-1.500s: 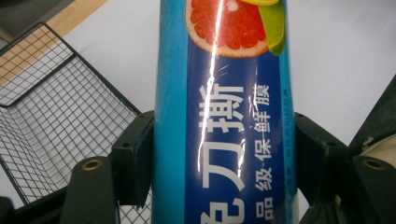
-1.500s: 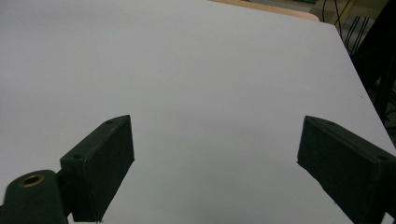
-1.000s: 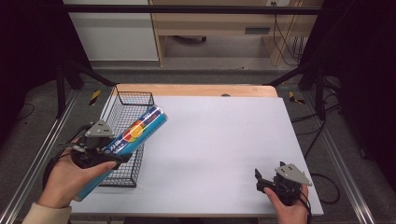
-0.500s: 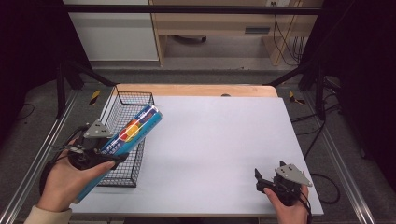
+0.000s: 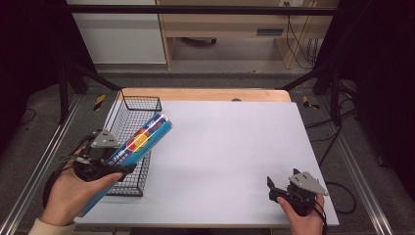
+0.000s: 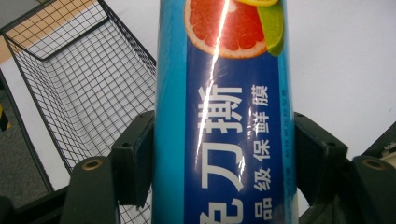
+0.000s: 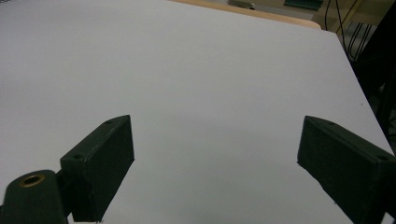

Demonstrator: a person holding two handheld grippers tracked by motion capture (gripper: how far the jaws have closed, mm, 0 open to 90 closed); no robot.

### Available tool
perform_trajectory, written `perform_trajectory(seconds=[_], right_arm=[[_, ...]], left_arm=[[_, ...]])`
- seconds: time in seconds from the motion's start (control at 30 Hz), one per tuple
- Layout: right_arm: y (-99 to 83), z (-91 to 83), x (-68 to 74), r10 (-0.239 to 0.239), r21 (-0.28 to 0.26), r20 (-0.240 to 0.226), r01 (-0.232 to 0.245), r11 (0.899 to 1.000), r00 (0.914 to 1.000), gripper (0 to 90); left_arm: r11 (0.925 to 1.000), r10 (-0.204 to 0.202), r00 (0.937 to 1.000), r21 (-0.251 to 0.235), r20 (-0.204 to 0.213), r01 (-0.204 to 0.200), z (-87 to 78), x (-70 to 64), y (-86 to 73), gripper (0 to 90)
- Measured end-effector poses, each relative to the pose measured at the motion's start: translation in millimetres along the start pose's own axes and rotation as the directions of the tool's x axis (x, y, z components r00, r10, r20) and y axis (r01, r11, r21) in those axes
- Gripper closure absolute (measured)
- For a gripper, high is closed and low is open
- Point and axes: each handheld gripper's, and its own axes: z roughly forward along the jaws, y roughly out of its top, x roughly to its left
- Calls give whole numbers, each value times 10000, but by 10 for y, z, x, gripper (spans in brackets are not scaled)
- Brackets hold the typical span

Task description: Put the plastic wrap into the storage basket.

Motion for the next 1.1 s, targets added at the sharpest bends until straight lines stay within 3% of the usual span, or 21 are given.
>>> perform_trajectory(seconds=[0.47,0.57,0.9,1.0,1.03,1.1], right_arm=[[1,-4,13,33,14,-92,-33,10000,10000,106],[1,-7,13,65,30,-136,-64,10000,9999,105],[27,-27,50,-8,-297,-249,1,9996,9997,114],[34,-28,78,-113,-303,-433,100,9995,9990,111],[52,-44,90,-119,-508,-785,79,9987,9968,107],[60,-57,96,-111,-561,-817,65,9984,9966,109]], left_arm=[[9986,-477,9973,216,-554,489,4,195,-127,322],[9964,-819,9947,147,-618,830,8,250,-167,322],[9921,-911,9908,771,-1002,990,82,341,-223,321],[9894,-1030,9889,910,-1074,1130,120,351,-222,322],[9889,-1050,9894,941,-1006,1146,131,355,-224,322],[9872,-1102,9890,1049,-991,1205,151,351,-225,322]])
